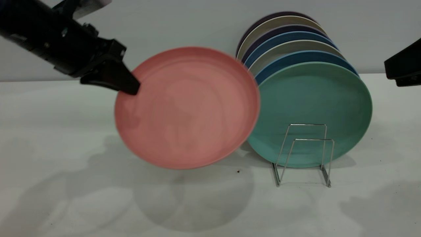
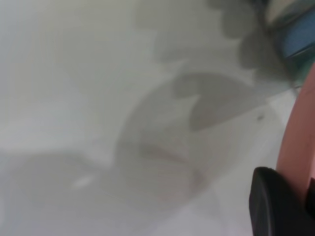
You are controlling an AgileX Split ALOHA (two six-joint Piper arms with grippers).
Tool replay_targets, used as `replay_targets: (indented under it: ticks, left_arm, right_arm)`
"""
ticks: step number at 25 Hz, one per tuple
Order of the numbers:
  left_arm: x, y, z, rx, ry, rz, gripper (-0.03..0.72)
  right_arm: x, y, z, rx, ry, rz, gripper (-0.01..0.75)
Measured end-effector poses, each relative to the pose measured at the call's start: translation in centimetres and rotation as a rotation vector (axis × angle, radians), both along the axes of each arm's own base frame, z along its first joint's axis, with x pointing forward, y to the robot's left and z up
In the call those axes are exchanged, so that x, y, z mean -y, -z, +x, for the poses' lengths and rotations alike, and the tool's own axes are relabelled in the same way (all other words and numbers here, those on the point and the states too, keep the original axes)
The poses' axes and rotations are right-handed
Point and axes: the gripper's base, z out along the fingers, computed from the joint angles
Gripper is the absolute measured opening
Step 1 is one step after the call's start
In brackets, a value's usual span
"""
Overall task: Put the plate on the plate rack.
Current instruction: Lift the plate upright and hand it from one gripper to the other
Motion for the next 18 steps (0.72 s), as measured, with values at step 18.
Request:
replay_targets:
  ticks: [18]
  left_arm:
    - [6.0, -0.8, -1.8, 0.018, 0.145, -0.092, 0.018]
  right_arm:
    - [-1.2, -0.2, -0.4, -0.012, -0.077, 0.050, 0.426]
